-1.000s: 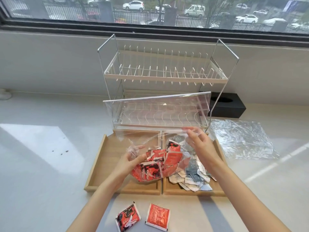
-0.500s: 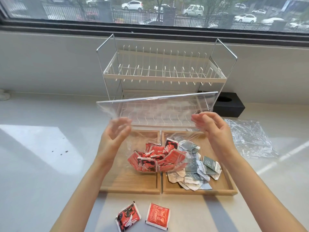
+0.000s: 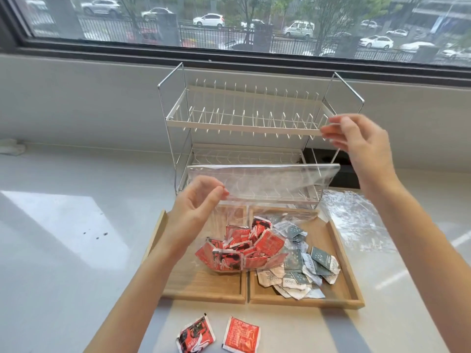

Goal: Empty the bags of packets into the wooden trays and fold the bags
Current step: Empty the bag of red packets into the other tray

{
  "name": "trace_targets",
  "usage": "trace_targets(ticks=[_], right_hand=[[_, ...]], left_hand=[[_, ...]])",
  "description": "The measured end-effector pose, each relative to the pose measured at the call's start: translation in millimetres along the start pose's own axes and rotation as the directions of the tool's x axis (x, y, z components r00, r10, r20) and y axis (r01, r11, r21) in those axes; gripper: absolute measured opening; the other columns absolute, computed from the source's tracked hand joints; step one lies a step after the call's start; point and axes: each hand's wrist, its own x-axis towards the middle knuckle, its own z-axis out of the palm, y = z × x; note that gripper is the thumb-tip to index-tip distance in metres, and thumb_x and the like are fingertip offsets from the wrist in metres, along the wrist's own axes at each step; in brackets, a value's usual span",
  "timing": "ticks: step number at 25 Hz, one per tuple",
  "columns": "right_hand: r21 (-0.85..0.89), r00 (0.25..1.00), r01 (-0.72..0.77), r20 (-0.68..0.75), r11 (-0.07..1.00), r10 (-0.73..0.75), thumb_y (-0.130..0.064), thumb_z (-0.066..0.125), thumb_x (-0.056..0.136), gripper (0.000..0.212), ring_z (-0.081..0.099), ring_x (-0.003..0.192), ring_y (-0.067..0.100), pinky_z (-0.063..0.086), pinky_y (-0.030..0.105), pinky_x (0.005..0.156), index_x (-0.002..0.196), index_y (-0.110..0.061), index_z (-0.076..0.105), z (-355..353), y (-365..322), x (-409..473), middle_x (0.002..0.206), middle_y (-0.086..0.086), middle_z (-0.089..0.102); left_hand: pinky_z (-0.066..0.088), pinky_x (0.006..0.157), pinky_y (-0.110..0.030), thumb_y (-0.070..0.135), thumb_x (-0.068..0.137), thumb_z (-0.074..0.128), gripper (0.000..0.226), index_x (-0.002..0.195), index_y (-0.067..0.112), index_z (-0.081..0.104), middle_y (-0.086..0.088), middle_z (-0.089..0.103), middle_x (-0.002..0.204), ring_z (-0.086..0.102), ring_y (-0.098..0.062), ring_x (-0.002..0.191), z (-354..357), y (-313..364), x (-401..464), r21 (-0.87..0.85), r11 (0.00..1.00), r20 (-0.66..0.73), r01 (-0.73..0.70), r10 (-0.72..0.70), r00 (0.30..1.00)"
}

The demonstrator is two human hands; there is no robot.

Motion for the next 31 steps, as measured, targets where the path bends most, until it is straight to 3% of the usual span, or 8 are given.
trace_targets(ticks=[3,6,8,13,19,24,28,31], right_hand=[[-0.261,0.934,0.179,0.347,0.949,-0.081,-0.025,0.046,0.092,0.021,0.060,0.069,-0.015,0.042,0.003,0.070,0.089,-0.023,0.067,19.8,-34.1,13.9,0.078,-0.015,0.068],[-0.392,0.667,0.187,0.724,0.901,0.176,-0.030,0.050,0.091,0.022,0.066,0.076,-0.002,0.051,0.016,0.073,0.093,-0.020,0.069,51.7,-45.3,6.2,0.086,-0.010,0.072],[-0.412,0.489,0.176,0.825,0.894,0.284,-0.033,0.048,0.092,0.026,0.067,0.081,0.009,0.052,0.031,0.078,0.095,-0.019,0.069,66.6,-37.9,-4.7,0.092,-0.006,0.072],[-0.297,0.194,-0.040,0.934,0.954,0.299,-0.021,0.045,0.095,0.025,0.054,0.060,-0.002,0.045,0.009,0.059,0.101,-0.013,0.068,70.5,-23.7,-14.6,0.084,0.000,0.062],[-0.268,0.190,-0.128,0.938,0.955,0.289,-0.035,0.045,0.093,0.039,0.052,0.067,0.008,0.046,0.019,0.068,0.095,-0.002,0.066,78.7,-18.8,-25.7,0.076,-0.001,0.058],[-0.218,0.201,-0.133,0.949,0.967,0.242,-0.030,0.051,0.091,0.029,0.055,0.081,0.011,0.046,0.022,0.076,0.108,-0.012,0.067,77.4,-20.8,-28.6,0.091,0.000,0.064],[-0.220,0.167,-0.068,0.959,0.973,0.228,-0.030,0.050,0.092,0.031,0.059,0.089,0.023,0.046,0.033,0.089,0.114,-0.014,0.064,77.0,-21.6,-29.9,0.109,0.019,0.066],[-0.248,0.115,0.030,0.963,0.968,0.243,-0.033,0.049,0.092,0.025,0.065,0.097,0.020,0.046,0.035,0.098,0.109,-0.028,0.066,75.5,-22.8,-31.7,0.109,0.004,0.070]], left_hand=[[0.045,0.070,-0.007,0.025,0.081,0.054,0.004,0.081,0.023,0.057,0.006,0.063,0.076,0.060,0.002,0.075,12.9,8.6,-2.3,0.060,0.998,0.096,-0.010,0.004,0.995],[0.046,0.072,-0.009,0.030,0.080,0.053,0.008,0.082,0.023,0.057,0.001,0.063,0.082,0.060,-0.005,0.078,18.2,13.5,-4.0,0.100,0.995,0.125,-0.015,0.002,0.992],[0.048,0.074,-0.014,0.029,0.081,0.054,0.011,0.084,0.020,0.058,-0.001,0.065,0.086,0.061,-0.009,0.082,16.9,13.8,-4.4,0.105,0.994,0.113,-0.016,0.004,0.994],[0.049,0.071,-0.016,0.036,0.071,0.064,0.025,0.086,0.018,0.057,0.014,0.067,0.080,0.063,-0.001,0.079,8.3,9.9,-7.1,0.074,0.997,0.054,0.027,-0.031,0.998],[0.050,0.077,-0.022,0.048,0.061,0.072,0.044,0.094,0.031,0.049,0.005,0.064,0.095,0.062,-0.005,0.089,8.4,6.3,-6.2,0.117,0.988,0.048,0.096,-0.102,0.994],[0.041,0.065,-0.001,0.055,0.053,0.066,0.049,0.092,0.033,0.046,0.013,0.055,0.093,0.052,0.016,0.075,11.1,11.3,-7.4,0.202,0.971,0.030,0.131,-0.140,0.990],[0.044,0.059,-0.006,0.060,0.045,0.066,0.055,0.086,0.031,0.043,0.004,0.056,0.089,0.054,-0.008,0.079,10.8,9.6,-7.2,0.239,0.952,0.000,0.189,-0.195,0.981],[0.042,0.056,-0.011,0.068,0.040,0.063,0.059,0.079,0.029,0.043,0.003,0.058,0.081,0.054,-0.013,0.073,9.6,7.7,-8.9,0.307,0.922,-0.009,0.235,-0.244,0.970]])
